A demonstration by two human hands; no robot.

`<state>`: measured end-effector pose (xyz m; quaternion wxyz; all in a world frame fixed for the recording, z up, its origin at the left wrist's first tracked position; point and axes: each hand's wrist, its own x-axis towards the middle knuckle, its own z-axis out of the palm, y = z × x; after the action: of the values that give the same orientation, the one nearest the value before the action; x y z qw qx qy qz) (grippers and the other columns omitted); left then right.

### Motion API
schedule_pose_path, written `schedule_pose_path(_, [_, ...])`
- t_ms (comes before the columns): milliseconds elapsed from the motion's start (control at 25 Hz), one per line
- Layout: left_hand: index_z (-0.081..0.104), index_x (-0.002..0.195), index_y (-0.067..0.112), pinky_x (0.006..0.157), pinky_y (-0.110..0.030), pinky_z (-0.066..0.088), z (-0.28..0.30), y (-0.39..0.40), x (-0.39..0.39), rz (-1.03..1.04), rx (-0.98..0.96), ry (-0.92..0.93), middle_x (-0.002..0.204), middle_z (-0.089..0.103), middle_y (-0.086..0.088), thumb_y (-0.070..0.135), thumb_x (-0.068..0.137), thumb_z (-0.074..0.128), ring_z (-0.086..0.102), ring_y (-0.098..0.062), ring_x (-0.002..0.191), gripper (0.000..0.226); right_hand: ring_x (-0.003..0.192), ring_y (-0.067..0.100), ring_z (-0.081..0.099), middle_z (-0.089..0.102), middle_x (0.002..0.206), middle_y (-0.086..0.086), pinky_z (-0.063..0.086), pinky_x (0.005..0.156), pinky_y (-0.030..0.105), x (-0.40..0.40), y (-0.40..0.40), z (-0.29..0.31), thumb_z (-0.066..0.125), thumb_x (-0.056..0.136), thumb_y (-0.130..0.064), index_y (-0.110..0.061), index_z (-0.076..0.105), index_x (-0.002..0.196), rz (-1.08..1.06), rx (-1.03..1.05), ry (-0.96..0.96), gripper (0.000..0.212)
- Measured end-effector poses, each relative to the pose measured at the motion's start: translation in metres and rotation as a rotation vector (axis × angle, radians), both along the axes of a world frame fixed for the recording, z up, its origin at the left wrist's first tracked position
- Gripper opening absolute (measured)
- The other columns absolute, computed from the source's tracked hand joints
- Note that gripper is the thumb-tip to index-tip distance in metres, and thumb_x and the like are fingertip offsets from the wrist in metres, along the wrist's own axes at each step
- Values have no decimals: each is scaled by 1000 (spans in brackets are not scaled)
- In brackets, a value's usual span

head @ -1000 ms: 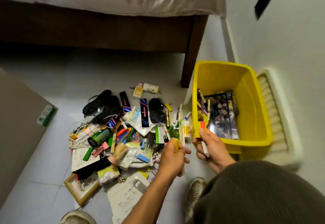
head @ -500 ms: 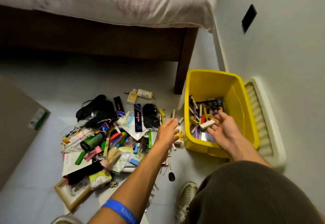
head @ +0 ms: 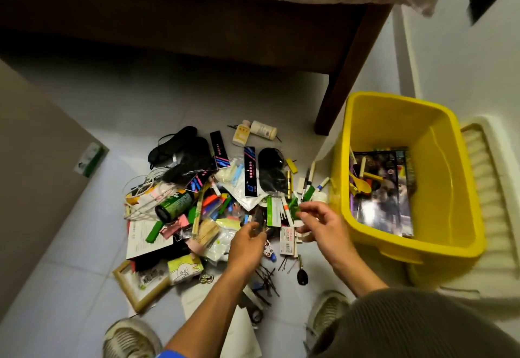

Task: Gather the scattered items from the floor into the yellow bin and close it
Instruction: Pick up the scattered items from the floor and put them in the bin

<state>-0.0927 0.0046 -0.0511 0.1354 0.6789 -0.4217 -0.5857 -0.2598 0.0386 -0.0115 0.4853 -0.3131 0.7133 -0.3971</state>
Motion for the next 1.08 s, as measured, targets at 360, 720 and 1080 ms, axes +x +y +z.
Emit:
schedule_pose_path(360, [24, 152, 28, 113, -44, 26, -65, -56, -52, -648, -322, -388, 162, 14, -3, 32, 90, 53, 20, -29, 142, 68, 136, 34, 39, 8, 162, 3, 47, 101, 45, 5, -36, -115, 62, 90, -32, -31, 5, 155, 344, 329, 552, 86])
schedule_pose_path(720, [36, 144, 38, 104, -39, 42, -72, -46, -43, -479, -179, -129, 138, 54, -4, 25, 98, 45, 47, -19, 123, 48, 111, 15, 59, 49, 133, 4, 53, 92, 28, 24, -36, -121, 65, 78, 13, -35, 50, 129, -92, 131, -43, 71])
schedule_pose_path(1080, [53, 119, 56, 91, -45, 56, -13, -12, -13, -99, -190, 196, 130, 56, 7, 16, 94, 43, 61, -15, 113, 48, 75, 22, 68, 72, 96, 13, 53, 56, 32, 34, -15, -70, 62, 63, 15, -34, 61, 115, -67, 57, -556, 72])
